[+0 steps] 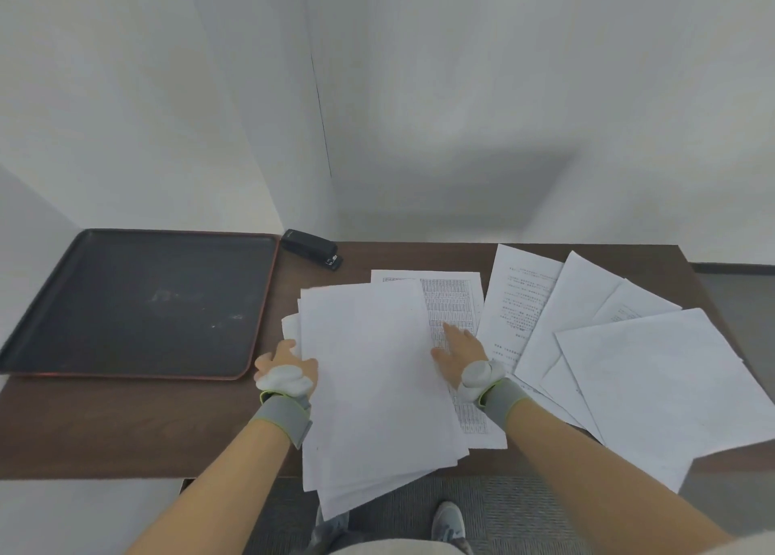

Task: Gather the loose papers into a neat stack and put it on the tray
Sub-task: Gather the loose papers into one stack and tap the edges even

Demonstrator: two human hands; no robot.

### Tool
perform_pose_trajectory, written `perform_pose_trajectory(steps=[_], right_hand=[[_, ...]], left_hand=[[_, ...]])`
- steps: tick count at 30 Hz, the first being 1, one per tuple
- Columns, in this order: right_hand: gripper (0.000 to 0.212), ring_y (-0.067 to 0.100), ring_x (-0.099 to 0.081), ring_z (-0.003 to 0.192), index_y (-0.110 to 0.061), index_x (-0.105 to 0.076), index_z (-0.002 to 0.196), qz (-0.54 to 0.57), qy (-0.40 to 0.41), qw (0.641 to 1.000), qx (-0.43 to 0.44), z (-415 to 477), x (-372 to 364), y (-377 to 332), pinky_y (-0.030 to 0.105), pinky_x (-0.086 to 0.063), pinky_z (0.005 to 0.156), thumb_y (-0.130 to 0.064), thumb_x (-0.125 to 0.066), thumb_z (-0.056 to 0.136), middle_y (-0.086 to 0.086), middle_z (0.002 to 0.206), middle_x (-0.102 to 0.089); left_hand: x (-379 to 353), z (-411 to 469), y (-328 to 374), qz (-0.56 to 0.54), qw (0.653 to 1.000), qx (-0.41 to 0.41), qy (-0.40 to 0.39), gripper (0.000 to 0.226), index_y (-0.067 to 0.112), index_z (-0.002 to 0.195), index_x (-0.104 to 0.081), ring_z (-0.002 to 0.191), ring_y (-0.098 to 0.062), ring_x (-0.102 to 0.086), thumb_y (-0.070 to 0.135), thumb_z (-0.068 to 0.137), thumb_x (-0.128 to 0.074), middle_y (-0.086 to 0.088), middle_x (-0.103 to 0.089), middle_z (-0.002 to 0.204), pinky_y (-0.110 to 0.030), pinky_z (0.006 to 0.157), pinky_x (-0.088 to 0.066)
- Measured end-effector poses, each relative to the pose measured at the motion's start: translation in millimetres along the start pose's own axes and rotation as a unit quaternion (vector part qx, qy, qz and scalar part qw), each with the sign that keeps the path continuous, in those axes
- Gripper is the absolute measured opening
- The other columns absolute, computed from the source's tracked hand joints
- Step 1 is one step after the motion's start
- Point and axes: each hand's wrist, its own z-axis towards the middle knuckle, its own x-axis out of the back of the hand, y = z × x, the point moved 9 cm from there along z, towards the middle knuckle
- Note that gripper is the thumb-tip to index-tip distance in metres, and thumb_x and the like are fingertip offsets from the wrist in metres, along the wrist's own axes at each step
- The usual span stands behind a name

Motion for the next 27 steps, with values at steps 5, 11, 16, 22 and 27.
perform_pose_trajectory(steps=[5,11,16,22,27], right_hand=[[0.063,0.020,-0.005,0.148,-0.019,-0.007,0.150,-0.029,-0.033,0.999,0.012,-7,-20,-9,0.032,-0.010,0.121,-0.039,-0.036,0.097,0.002,0.160,-0.010],[0.059,0.025,-0.031,0.139,-0.016,-0.030,0.144,0.197,-0.018,0.980,0.030,-10,-24,-22,0.029,-0.027,0.112,-0.026,-0.055,0.092,0.010,0.152,-0.031],[0.053,0.032,-0.037,0.132,-0.015,-0.041,0.136,0.044,0.152,0.985,-0.071,-4,29,34,0.036,-0.035,0.107,-0.028,-0.056,0.087,0.011,0.148,-0.033],[0.091,0.027,-0.008,0.145,-0.017,-0.011,0.149,-0.125,0.094,0.984,-0.088,-7,18,85,0.039,-0.021,0.117,-0.062,-0.051,0.081,0.000,0.160,-0.003],[0.064,0.028,-0.014,0.142,-0.020,-0.021,0.146,-0.111,0.109,0.987,-0.039,-9,13,80,0.037,-0.025,0.114,-0.042,-0.046,0.091,-0.003,0.160,-0.009]], left_hand=[[-1,-11,7,-0.026,0.999,-0.030,-0.011,0.067,0.018,0.144,-0.030,0.124,-0.036,-0.049,0.014,0.083,-0.058,-0.016,-0.046,0.141,-0.038,0.099,-0.043],[-19,-15,12,-0.215,0.975,-0.046,-0.039,0.090,0.019,0.150,-0.008,0.131,-0.036,-0.044,-0.001,0.081,-0.062,-0.017,-0.036,0.150,-0.052,0.106,-0.039],[-18,-15,4,-0.106,0.994,0.011,-0.016,0.082,0.008,0.144,-0.022,0.120,-0.039,-0.052,0.015,0.078,-0.071,-0.022,-0.047,0.139,-0.046,0.101,-0.044],[-38,-32,18,0.105,0.993,0.026,-0.055,0.090,0.001,0.134,-0.025,0.123,-0.030,-0.051,0.050,0.074,-0.071,-0.015,-0.049,0.136,-0.030,0.080,-0.038],[-66,-31,19,0.073,0.995,0.031,-0.061,0.076,-0.002,0.138,-0.032,0.131,-0.034,-0.043,0.035,0.082,-0.068,-0.018,-0.043,0.141,-0.038,0.104,-0.039]])
